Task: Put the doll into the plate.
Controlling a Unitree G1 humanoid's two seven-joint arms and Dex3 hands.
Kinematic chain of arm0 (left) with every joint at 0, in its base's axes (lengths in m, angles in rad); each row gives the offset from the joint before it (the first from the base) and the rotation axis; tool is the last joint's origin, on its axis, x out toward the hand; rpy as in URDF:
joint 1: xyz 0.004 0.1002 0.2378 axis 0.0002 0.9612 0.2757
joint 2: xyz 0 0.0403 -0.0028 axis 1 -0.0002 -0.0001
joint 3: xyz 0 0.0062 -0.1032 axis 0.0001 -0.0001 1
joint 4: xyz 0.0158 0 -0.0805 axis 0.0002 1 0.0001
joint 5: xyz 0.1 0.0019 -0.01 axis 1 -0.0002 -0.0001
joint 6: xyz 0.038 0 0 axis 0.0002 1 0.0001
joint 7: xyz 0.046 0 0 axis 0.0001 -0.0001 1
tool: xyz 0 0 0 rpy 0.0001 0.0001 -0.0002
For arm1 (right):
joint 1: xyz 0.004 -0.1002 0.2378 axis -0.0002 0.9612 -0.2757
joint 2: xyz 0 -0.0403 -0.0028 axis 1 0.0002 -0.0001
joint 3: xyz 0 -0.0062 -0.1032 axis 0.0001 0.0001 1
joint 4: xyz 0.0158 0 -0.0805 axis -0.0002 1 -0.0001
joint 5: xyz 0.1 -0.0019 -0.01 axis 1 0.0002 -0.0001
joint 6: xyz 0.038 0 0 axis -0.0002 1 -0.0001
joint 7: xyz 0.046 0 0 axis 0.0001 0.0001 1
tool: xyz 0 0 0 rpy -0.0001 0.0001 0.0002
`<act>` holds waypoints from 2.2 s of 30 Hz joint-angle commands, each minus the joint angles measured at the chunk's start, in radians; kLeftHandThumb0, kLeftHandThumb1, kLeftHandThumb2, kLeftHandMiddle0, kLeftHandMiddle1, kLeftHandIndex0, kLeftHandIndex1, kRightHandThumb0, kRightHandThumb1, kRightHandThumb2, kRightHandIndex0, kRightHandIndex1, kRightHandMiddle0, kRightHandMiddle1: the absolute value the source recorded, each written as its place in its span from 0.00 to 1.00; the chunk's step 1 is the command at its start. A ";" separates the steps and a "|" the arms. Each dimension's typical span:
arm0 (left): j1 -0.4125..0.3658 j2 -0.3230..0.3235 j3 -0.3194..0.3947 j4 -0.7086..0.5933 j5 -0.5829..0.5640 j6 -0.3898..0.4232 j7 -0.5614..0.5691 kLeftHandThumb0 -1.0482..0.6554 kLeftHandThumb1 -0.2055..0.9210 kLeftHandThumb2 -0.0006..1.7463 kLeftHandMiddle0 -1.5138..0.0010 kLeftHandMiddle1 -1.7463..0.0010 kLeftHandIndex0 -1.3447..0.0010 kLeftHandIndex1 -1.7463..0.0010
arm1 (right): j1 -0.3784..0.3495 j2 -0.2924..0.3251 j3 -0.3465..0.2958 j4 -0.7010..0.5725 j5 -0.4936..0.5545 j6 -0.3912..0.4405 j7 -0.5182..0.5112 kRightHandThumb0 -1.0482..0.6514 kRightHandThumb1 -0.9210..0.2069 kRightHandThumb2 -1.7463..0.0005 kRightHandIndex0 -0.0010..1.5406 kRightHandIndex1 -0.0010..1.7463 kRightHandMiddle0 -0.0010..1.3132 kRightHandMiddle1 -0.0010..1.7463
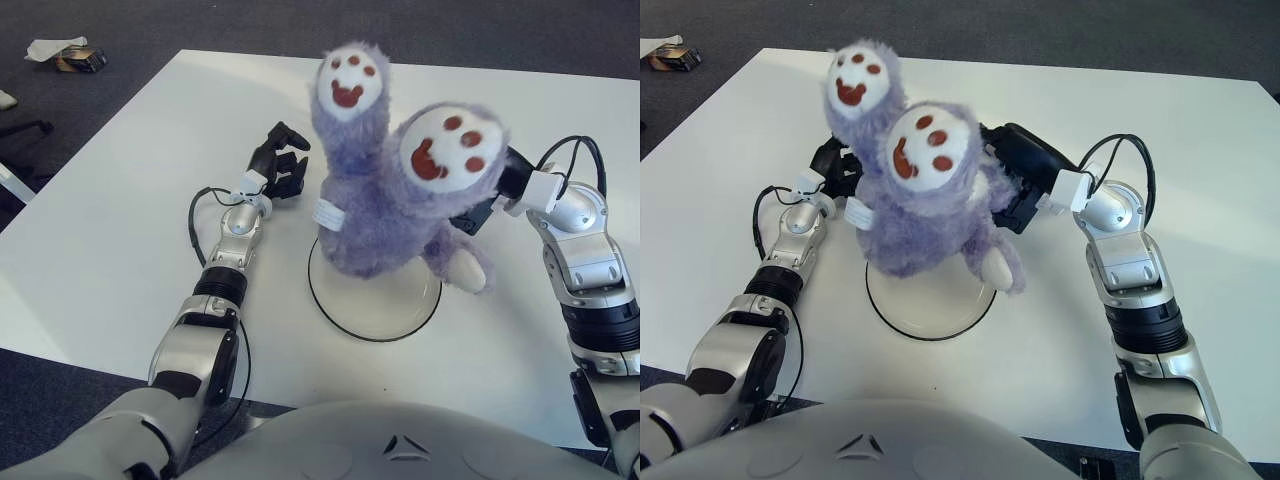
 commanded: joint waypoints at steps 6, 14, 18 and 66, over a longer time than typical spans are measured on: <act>0.075 -0.006 -0.022 0.035 0.049 -0.013 0.044 0.40 0.83 0.45 0.38 0.00 0.77 0.00 | -0.010 -0.043 0.013 -0.029 -0.004 0.027 0.061 0.93 0.68 0.13 0.48 1.00 0.67 1.00; 0.076 -0.004 -0.027 0.030 0.056 -0.011 0.050 0.40 0.83 0.45 0.38 0.00 0.77 0.00 | -0.013 -0.079 0.026 -0.034 -0.043 0.050 0.089 0.65 0.75 0.13 0.52 1.00 0.57 0.85; 0.077 -0.002 -0.030 0.027 0.059 -0.011 0.051 0.40 0.83 0.45 0.38 0.00 0.77 0.00 | -0.012 -0.089 0.032 -0.034 -0.064 0.037 0.093 0.62 0.73 0.16 0.51 1.00 0.54 0.84; 0.082 0.004 -0.048 0.008 0.088 -0.004 0.077 0.39 0.81 0.47 0.40 0.00 0.76 0.00 | -0.058 -0.142 0.061 0.199 -0.059 -0.340 0.263 0.21 0.38 0.57 0.00 0.61 0.02 0.70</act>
